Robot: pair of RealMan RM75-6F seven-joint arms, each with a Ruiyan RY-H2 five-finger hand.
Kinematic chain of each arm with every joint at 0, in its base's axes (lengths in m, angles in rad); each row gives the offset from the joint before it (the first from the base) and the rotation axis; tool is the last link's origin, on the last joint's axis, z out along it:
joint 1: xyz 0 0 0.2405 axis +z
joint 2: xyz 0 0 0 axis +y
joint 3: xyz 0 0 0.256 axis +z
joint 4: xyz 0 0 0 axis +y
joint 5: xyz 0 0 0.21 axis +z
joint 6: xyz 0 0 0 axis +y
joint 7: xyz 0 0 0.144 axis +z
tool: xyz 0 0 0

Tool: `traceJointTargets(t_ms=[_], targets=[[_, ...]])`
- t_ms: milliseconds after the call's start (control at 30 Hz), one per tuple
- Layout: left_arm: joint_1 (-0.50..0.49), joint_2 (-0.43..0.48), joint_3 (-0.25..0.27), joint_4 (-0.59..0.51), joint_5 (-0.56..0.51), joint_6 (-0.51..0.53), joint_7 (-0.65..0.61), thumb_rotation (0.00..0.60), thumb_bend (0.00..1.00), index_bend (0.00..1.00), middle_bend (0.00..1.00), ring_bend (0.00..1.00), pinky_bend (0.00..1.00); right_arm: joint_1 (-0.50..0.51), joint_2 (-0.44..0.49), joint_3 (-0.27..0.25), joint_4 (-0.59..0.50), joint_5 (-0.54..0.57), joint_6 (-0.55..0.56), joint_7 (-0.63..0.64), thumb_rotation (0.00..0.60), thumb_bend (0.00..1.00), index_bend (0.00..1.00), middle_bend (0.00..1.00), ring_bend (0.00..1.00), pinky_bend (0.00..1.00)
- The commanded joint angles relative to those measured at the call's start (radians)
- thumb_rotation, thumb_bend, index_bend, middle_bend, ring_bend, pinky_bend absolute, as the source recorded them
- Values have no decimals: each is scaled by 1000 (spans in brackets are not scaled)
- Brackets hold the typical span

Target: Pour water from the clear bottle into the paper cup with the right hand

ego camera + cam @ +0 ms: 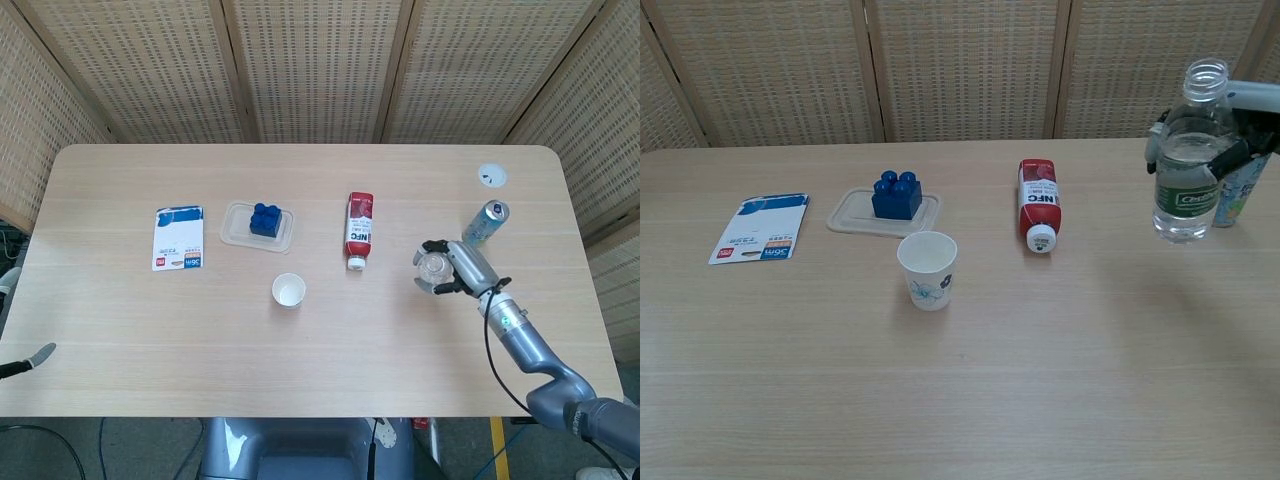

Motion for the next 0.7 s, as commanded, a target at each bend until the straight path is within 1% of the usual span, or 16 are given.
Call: traceJointTargets(t_ms=[33,167,333,433,500,633,700], targets=[[0,3,-1,-1,-1,1,-5,600,169,0,0,0,0,57,80,78,-208,156,-84,-229,600,813,552,528,455,727],[0,7,-1,1,-3,0,-18,600,169,0,0,0,0,93,103,104,-314,280,-114,-397,600,817,552,538,463,735],[-2,12,1,3,-1,-6,-34,600,169,0,0,0,0,147,91,100,-391,436,-91,-657,600,817,552,549,471,736],[-2,17,1,3,-1,-7,-46,600,169,0,0,0,0,186,68,86,-424,559,-54,-825,600,817,552,561,485,738],[-2,19,2,4,-1,-8,-51,600,169,0,0,0,0,209,49,78,-443,627,-22,-913,600,817,552,566,491,739],[-2,22,2,7,0,-9,-62,600,169,0,0,0,0,251,2,65,-457,721,50,-1060,600,816,552,568,495,743],[-2,23,1,7,-1,-8,-67,600,170,0,0,0,0,266,-16,62,-460,749,78,-1111,600,817,552,569,499,749]])
